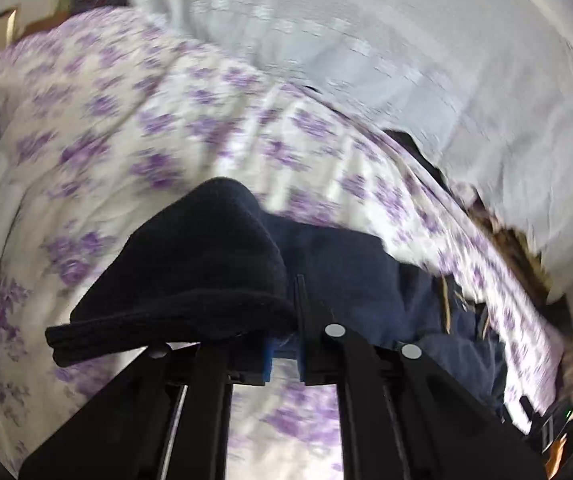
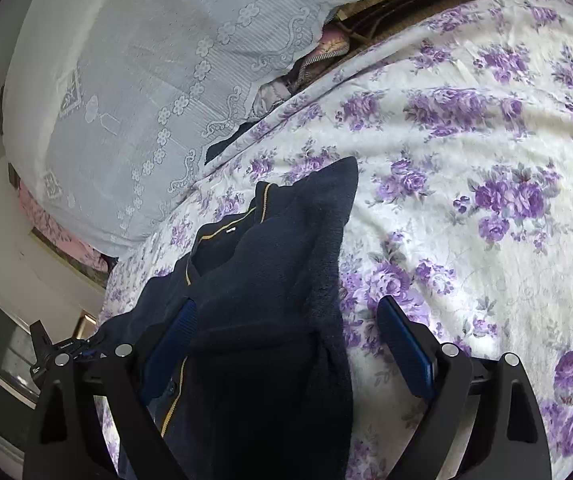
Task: Fold small clothes
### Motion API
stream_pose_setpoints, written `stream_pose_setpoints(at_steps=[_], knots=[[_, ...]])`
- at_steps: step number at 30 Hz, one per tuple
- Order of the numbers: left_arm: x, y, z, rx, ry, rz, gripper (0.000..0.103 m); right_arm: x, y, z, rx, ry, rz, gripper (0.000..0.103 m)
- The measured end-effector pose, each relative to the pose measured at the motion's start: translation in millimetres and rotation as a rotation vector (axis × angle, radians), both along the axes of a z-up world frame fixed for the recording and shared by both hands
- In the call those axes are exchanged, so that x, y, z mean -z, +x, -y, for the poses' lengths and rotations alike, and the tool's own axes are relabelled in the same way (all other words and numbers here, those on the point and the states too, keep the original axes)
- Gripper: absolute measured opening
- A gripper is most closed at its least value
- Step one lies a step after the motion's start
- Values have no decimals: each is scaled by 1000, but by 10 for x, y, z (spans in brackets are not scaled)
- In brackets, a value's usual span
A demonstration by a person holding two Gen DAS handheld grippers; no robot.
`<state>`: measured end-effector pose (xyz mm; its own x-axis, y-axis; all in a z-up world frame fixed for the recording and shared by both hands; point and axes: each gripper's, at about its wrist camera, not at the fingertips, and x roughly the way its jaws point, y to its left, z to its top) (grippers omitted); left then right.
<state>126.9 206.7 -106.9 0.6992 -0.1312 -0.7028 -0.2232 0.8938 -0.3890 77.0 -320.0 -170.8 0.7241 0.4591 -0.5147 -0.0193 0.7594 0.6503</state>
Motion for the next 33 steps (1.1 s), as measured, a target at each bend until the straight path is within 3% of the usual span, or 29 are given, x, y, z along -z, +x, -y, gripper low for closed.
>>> stream_pose_setpoints(at_steps=[12, 20, 24, 26, 27, 28, 31, 33], knots=[[-342, 172, 1271, 189, 153, 18, 8, 38, 30, 66, 14, 48, 2, 92], [-262, 241, 2275, 349, 193, 13, 8, 42, 25, 85, 24, 69, 8, 92], [-74, 228, 2785, 430, 262, -7, 8, 42, 35, 107, 28, 79, 11, 92], [124, 236, 2987, 457, 318, -60, 35, 43, 32, 110, 30, 82, 12, 92], [245, 244, 3069, 468, 340, -96, 57, 43, 32, 113, 30, 83, 12, 92], [324, 239, 3113, 467, 362, -115, 69, 45, 34, 116, 29, 83, 13, 92], [381, 132, 3182, 482, 447, -93, 82, 47, 32, 111, 30, 81, 13, 92], [308, 61, 3124, 500, 432, -81, 92, 46, 33, 113, 29, 80, 13, 92]])
